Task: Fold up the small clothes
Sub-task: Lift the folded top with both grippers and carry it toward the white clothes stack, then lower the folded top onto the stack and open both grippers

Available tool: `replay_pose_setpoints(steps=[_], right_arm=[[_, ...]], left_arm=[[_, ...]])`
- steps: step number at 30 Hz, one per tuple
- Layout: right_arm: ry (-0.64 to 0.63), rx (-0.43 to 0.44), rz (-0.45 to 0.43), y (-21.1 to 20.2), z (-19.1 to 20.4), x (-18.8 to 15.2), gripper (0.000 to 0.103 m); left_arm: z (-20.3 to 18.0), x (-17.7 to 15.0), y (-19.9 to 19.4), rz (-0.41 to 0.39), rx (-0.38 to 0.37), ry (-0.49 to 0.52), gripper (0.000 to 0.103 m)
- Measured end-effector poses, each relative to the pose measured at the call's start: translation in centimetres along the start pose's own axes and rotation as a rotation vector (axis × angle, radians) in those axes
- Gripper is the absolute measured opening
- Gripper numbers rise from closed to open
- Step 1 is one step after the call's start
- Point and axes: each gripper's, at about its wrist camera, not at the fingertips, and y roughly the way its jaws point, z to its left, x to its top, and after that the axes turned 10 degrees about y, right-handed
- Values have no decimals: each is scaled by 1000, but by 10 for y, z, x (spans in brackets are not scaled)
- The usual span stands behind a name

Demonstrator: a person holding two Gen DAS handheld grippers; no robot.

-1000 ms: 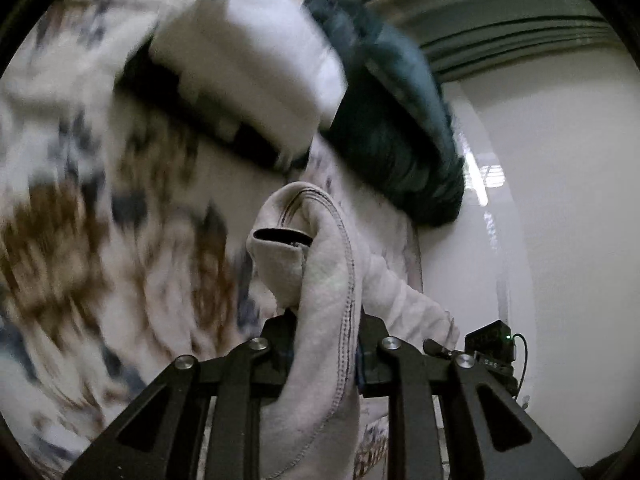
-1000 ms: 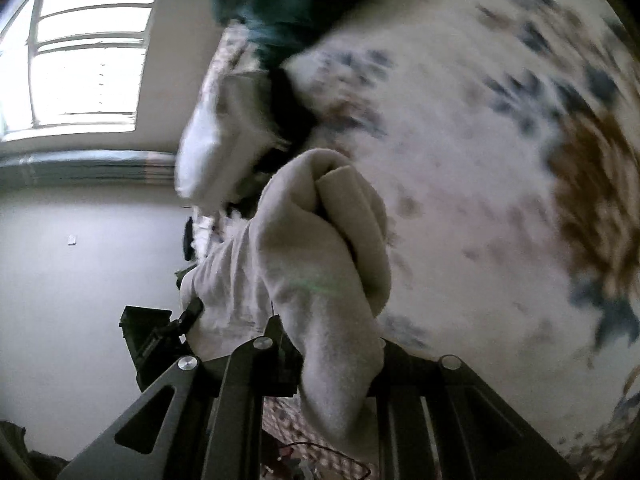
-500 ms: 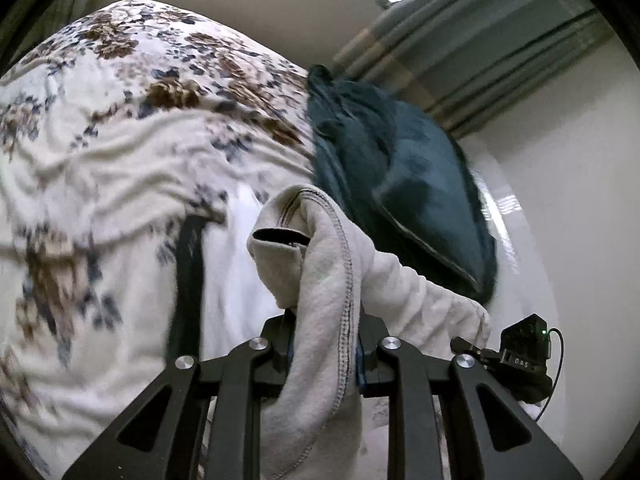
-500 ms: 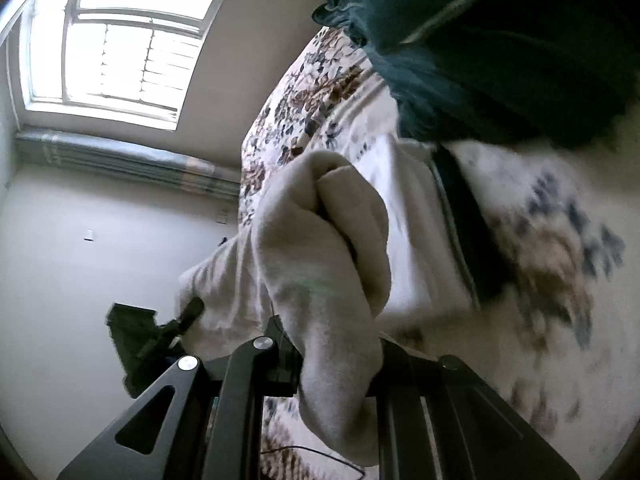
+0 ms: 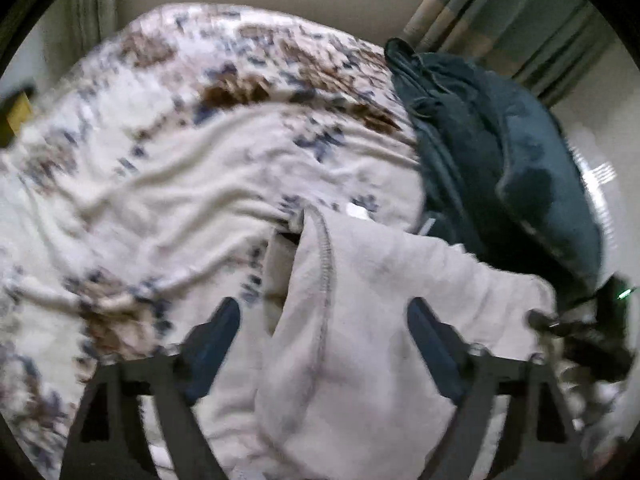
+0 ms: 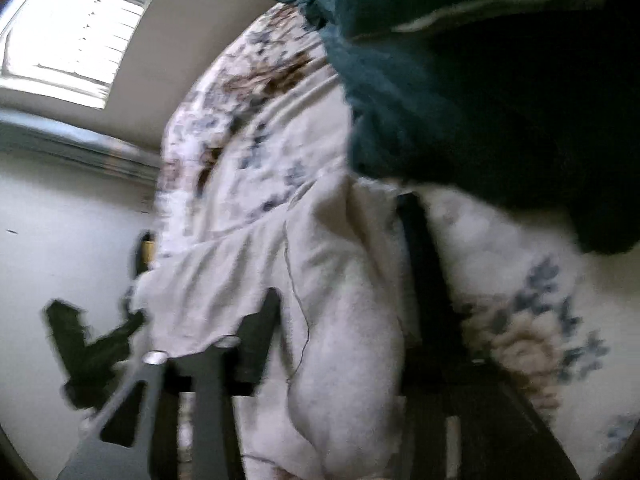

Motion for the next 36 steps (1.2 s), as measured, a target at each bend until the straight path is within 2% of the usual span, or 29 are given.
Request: replay_pose_setpoints(steps=[2, 3, 4, 6, 9, 12, 17, 20, 26, 32, 36], right_arm=[[-66, -101, -58, -8, 11, -5, 62], [-99, -160, -89, -12, 17, -10, 74], [-144, -230, -122, -17, 25, -16, 81], [-202, -338, -168, -24, 37, -30, 100], [-260, -474, -239, -40, 51, -55, 103], [-291, -544, -264, -54, 61, -82, 103], [-310, -588, -323, -92, 75, -123, 103], [-309, -576, -344, -125, 84, -150, 103], [-329, -566, -432, -204, 105, -202, 103], [-371, -530, -518, -292, 124, -272, 103], [-387, -500, -583, -359, 134, -320, 103]], left_arm=[[-8, -3, -7, -13, 87, 43, 87], [-13, -4, -12, -21, 126, 61, 87], [-18, -7, -17, -29, 165, 75, 88], [-33, -16, -30, -39, 242, 94, 96], [-49, -29, -41, -46, 284, 101, 96], [-66, -44, -54, -31, 284, 99, 96], [-85, -62, -82, -18, 278, 80, 96], [-95, -71, -105, -25, 280, 85, 96], [-119, -94, -177, -81, 283, 106, 96], [-148, -126, -254, -136, 279, 154, 96], [-162, -147, -307, -181, 265, 148, 96]])
